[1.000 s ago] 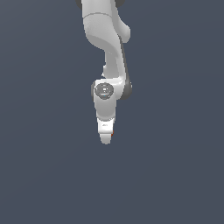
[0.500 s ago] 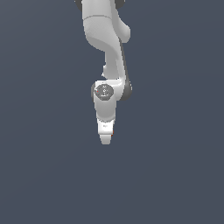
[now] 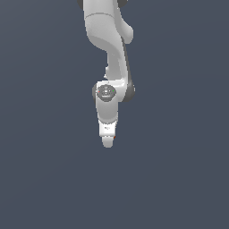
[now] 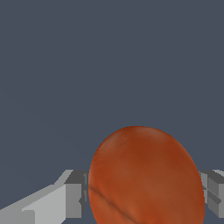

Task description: Pick up the object and move it to a goal position.

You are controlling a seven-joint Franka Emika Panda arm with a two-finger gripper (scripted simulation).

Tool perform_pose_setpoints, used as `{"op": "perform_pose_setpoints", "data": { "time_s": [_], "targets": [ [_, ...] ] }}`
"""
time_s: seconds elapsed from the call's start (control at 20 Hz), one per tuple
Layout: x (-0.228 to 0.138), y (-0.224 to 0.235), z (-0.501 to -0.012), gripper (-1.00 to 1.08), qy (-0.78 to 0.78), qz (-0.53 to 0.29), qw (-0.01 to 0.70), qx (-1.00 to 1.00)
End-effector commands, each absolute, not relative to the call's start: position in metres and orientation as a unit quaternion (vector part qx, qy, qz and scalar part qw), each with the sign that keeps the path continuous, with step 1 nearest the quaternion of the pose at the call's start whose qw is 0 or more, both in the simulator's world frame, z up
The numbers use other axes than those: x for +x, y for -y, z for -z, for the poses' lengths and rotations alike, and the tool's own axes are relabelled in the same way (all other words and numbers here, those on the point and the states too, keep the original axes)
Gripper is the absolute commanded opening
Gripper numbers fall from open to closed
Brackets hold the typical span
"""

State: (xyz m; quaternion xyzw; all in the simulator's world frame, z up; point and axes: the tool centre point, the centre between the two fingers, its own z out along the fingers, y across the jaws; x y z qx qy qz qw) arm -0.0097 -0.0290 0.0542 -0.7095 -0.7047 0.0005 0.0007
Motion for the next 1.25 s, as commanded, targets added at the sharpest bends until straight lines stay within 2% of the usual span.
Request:
{"op": "perform_pose_setpoints", "data": {
  "time_s": [0.0, 0.75, 1.2],
  "targets": [
    [-0.008, 0.032, -0.065, -1.00, 0.705, 0.000, -0.001, -0.710],
    [-0.002, 0.061, -0.181, -1.00, 0.705, 0.001, 0.000, -0.709],
    [0.001, 0.068, -0.206, -1.00, 0.705, 0.000, 0.000, -0.709]
  ]
}}
